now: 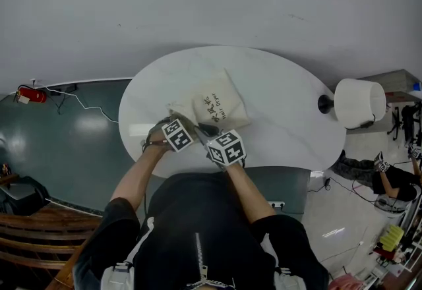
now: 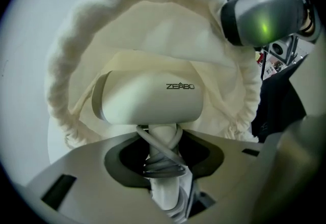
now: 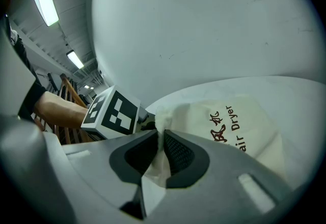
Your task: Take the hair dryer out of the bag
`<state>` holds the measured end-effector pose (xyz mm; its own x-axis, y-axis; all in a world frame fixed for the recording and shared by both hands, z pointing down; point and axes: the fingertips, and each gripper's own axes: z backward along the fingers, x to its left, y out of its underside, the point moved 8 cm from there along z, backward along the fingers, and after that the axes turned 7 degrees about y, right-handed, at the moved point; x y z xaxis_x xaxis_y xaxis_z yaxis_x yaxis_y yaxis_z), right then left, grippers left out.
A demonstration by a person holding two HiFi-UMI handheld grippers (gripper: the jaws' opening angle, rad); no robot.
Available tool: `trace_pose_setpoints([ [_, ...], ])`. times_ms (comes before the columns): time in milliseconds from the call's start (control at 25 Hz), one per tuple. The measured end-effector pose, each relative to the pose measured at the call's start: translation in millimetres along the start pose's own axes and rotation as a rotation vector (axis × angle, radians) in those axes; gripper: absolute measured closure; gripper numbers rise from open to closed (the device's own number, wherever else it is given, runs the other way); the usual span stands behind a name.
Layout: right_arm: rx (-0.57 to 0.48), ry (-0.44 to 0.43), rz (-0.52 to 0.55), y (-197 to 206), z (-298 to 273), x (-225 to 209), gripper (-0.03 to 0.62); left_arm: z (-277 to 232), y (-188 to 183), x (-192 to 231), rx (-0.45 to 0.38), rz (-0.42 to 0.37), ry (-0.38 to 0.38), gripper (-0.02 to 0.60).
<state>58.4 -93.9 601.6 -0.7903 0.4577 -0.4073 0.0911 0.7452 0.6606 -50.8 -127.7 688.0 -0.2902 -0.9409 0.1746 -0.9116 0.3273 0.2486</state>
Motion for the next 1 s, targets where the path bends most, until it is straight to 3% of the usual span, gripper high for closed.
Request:
trace_pose_setpoints([
  [480,0.005,-0.003,0.008,2,0,-2,0.554,11,7,-16,-0.003,-0.027,0.007,0.403],
  [1000,0.024,0.012,0.048,2,-2,2,0.554,27,32,-29,-0.028,0.040,-0.005,0.403],
])
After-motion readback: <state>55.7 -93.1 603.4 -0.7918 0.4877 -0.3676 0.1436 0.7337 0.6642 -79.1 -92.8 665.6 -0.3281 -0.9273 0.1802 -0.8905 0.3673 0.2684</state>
